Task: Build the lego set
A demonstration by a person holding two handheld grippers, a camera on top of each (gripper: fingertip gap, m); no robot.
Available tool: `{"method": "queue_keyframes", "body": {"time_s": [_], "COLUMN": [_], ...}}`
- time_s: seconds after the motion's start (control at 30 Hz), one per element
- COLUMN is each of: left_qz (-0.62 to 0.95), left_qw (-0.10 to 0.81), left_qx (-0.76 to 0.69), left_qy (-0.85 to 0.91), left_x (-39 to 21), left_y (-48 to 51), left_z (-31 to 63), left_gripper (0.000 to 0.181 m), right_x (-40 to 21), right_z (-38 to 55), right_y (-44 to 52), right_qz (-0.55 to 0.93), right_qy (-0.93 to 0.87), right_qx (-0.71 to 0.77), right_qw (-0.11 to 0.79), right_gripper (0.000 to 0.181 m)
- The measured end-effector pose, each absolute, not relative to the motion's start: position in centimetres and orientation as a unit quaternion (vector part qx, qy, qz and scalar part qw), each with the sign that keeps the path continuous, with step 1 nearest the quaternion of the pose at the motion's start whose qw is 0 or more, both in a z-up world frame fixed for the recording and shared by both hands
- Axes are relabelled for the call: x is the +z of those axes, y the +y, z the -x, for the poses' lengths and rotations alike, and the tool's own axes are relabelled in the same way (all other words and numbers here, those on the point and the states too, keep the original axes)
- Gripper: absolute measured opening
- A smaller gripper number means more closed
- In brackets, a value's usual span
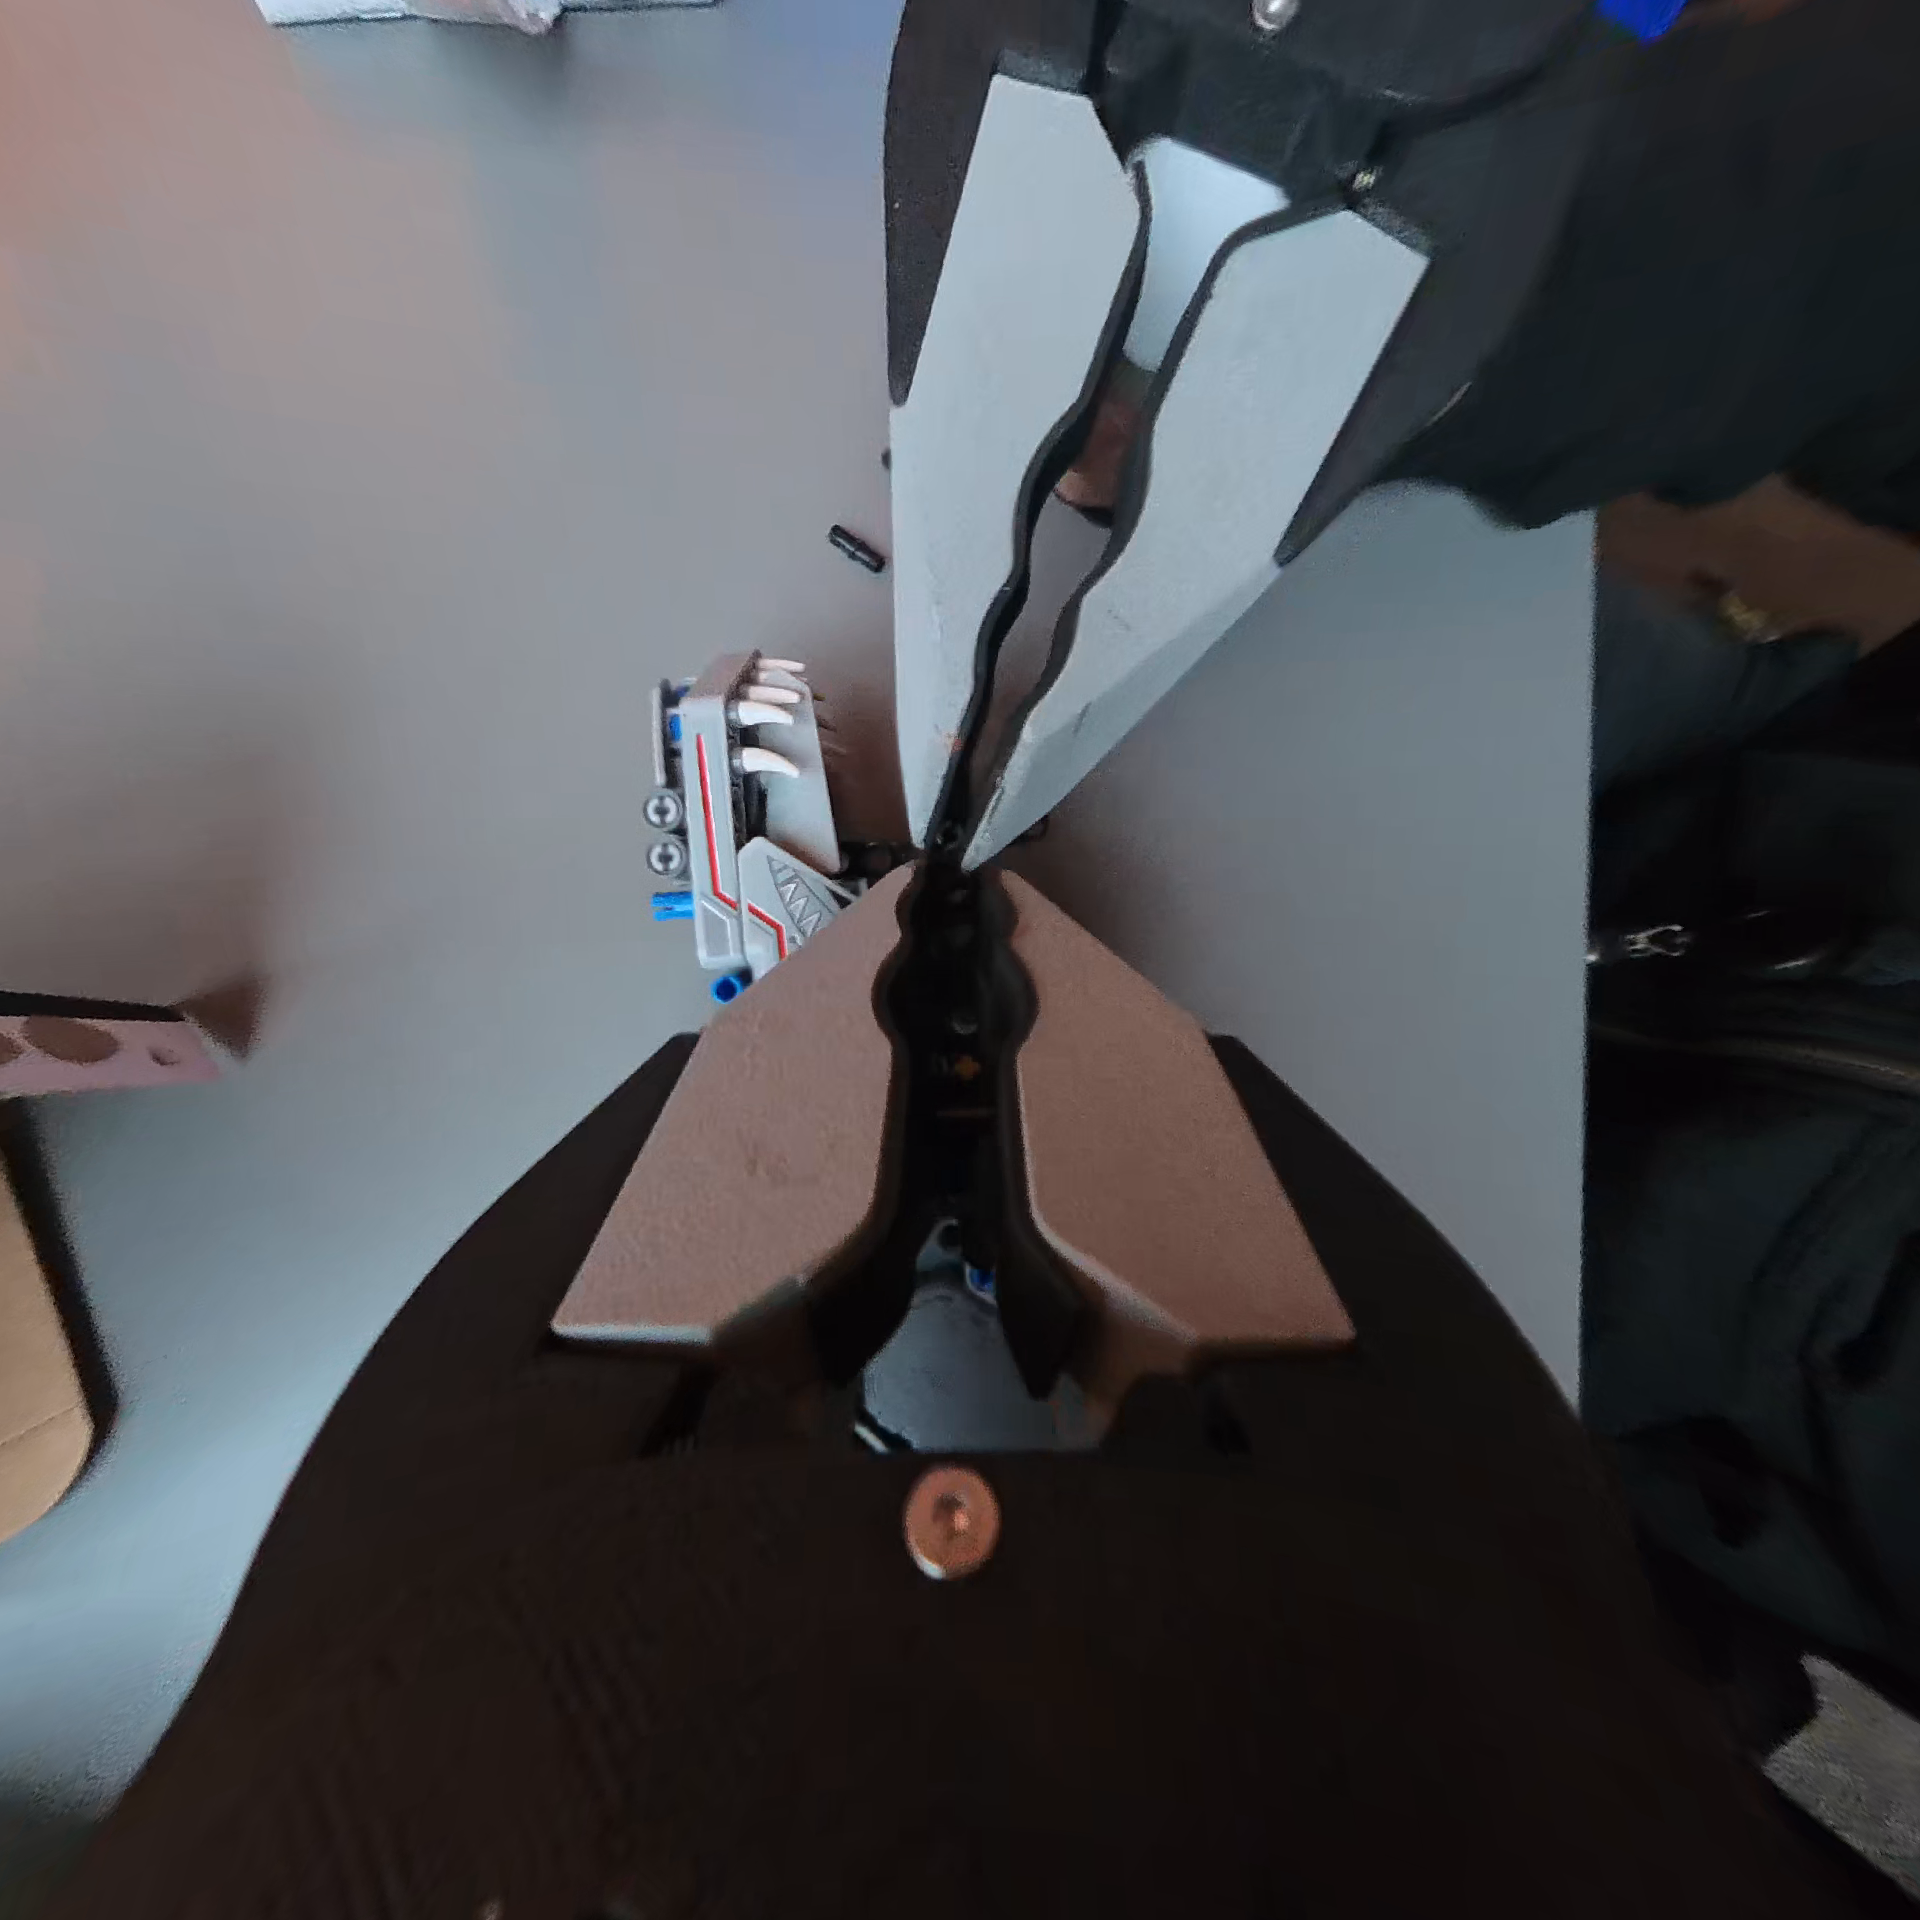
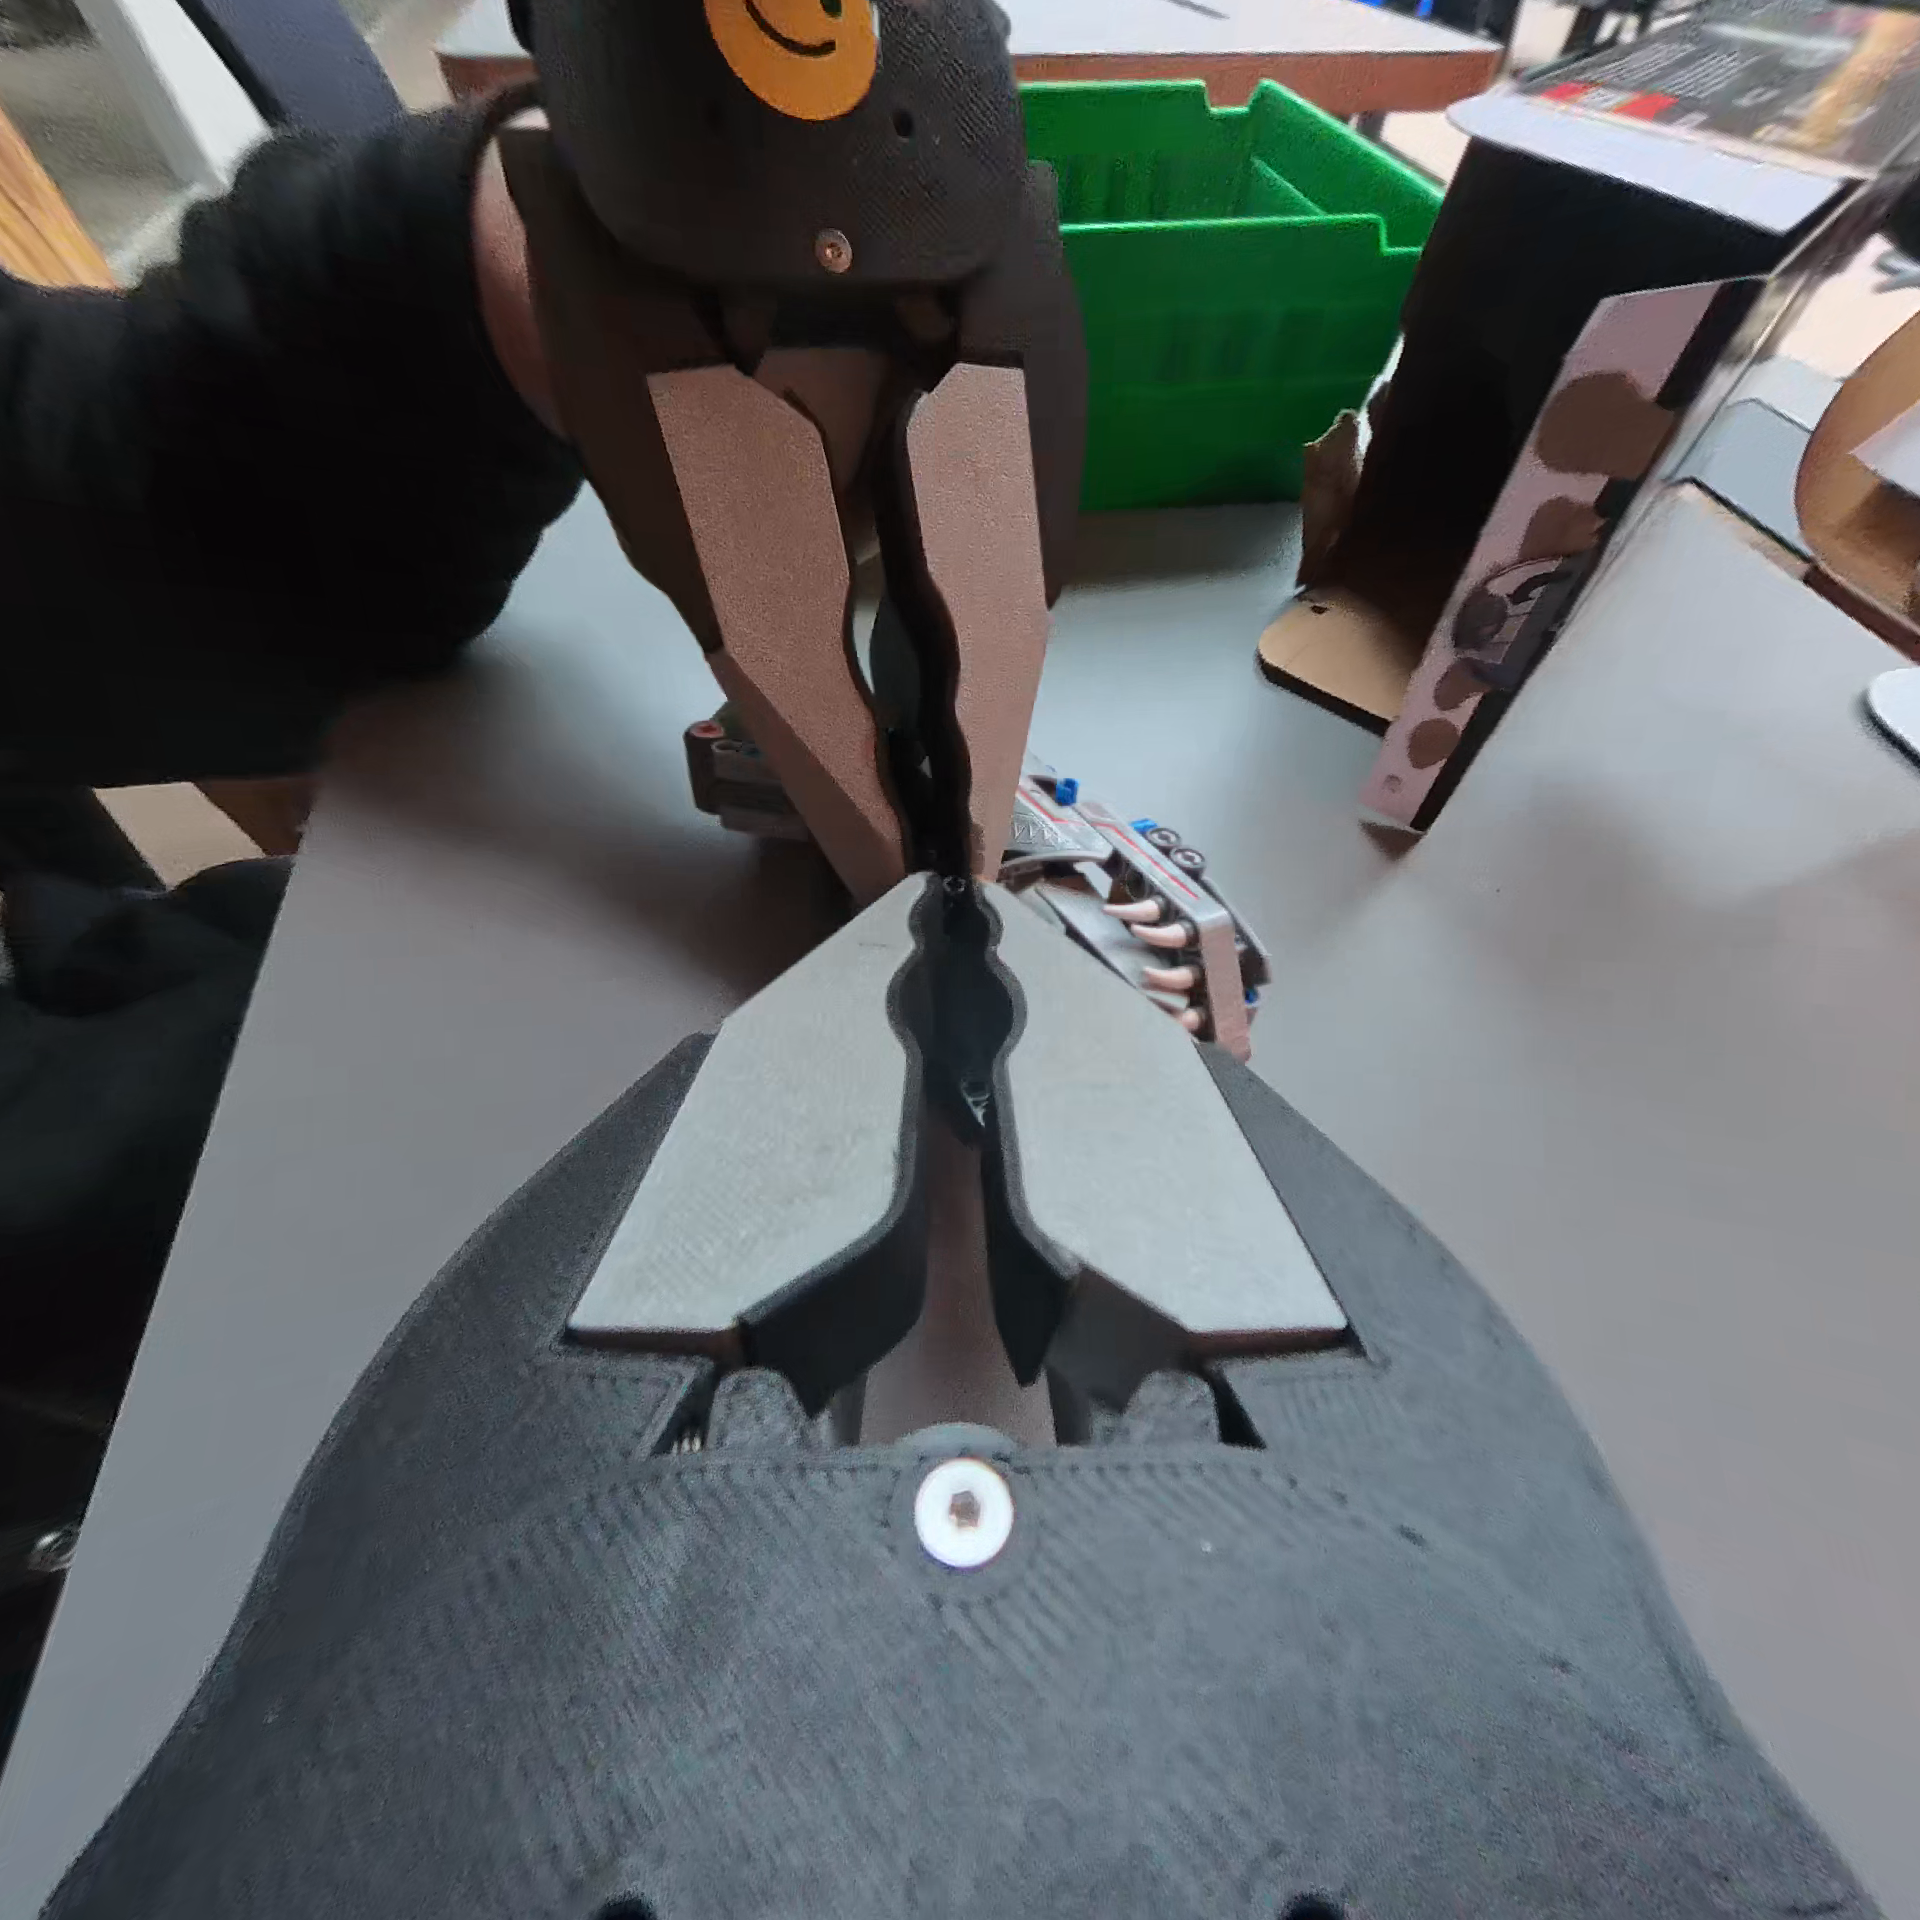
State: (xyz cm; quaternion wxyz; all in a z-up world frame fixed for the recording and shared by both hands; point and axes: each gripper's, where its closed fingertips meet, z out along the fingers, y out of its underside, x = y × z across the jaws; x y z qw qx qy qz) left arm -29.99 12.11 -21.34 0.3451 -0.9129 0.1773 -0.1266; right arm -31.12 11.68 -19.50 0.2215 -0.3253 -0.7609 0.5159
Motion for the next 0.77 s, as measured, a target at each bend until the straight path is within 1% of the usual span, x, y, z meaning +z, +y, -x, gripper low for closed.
{"method": "queue_keyframes", "body": {"time_s": [0.1, 0.47, 0.73, 0.77], "left_qz": [0.918, 0.916, 0.91, 0.919], "left_qw": [0.333, 0.344, 0.358, 0.327], "left_qx": [-0.102, -0.099, -0.115, -0.12], "left_qy": [0.188, 0.181, 0.174, 0.187], "left_x": [-21.6, -21.4, -21.0, -22.1], "left_y": [12.2, 12.6, 13.1, 12.6], "left_z": [30.1, 30.0, 29.8, 29.4], "left_gripper": [0.008, 0.007, 0.008, 0.007], "right_x": [-19.6, -19.2, -18.2, -17.9], "right_z": [31.1, 31.1, 31.0, 31.0], "right_y": [11.8, 12.2, 12.7, 12.7], "right_qz": [0.329, 0.346, 0.356, 0.355], "right_qy": [-0.758, -0.748, -0.714, -0.708], "right_qx": [0.519, 0.523, 0.571, 0.578], "right_qw": [0.221, 0.217, 0.194, 0.194], "right_gripper": [0.0, 0.0, 0.0, 0.0]}}
